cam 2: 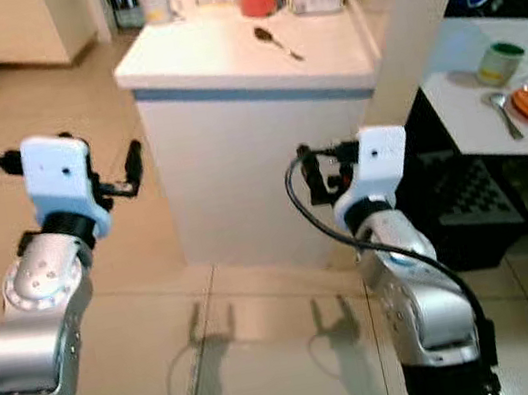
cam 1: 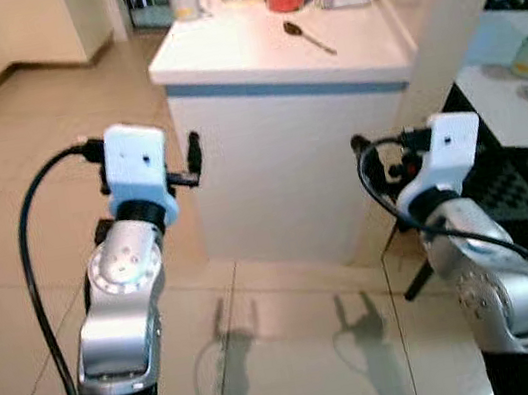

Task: Setting the table

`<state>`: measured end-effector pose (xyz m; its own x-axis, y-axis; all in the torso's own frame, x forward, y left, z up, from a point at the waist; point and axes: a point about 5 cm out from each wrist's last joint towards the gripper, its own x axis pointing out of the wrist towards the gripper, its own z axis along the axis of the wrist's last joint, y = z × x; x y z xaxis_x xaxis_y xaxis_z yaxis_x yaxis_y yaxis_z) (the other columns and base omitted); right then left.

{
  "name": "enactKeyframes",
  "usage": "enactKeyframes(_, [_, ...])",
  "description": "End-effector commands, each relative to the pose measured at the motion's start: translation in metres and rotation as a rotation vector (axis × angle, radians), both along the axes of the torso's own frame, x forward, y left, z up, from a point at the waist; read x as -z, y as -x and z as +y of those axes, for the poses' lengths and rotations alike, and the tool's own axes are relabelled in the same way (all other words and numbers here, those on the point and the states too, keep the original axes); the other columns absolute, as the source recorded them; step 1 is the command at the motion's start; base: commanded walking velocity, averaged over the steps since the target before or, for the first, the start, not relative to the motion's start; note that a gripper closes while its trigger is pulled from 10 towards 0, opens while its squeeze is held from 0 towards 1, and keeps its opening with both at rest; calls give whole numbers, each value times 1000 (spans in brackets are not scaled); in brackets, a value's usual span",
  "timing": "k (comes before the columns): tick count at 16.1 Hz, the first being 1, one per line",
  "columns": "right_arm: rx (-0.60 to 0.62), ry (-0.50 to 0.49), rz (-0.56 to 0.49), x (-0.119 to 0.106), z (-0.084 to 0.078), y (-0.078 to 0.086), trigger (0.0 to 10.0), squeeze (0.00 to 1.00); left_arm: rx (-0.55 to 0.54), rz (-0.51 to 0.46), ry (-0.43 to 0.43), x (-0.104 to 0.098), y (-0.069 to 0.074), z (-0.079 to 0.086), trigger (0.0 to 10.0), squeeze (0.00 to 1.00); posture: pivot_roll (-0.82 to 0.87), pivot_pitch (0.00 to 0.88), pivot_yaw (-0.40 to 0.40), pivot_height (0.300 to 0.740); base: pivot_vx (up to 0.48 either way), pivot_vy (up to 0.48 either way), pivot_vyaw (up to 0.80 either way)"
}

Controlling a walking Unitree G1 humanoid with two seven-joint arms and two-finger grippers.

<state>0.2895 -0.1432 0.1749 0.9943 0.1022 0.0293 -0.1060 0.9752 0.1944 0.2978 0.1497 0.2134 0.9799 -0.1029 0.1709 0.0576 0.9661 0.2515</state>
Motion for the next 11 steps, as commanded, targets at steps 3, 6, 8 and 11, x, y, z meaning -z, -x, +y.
enactKeyframes(3, [27, -9, 4, -1, -6, -1, 10000, 0, 15, -20, -17, -3, -1, -3, 10000, 0, 10, 0, -52, 740, 334, 0, -373])
enactKeyframes(6, [47, 31, 1, -1, -10, 0, 10000, 0, 27, -20, -25, -1, -1, -6, 10000, 0, 4, 0, -47, 740, 370, 0, -142])
enactKeyframes(8, [45, 39, 2, -1, -10, -1, 10000, 0, 26, -21, -29, -2, -1, -5, 10000, 0, 4, 0, -47, 740, 390, 0, 0])
enactKeyframes(11, [33, 46, -3, -2, -10, -2, 10000, 0, 16, -25, -33, -3, -2, -4, 10000, 0, 7, 0, -49, 740, 401, 0, 0])
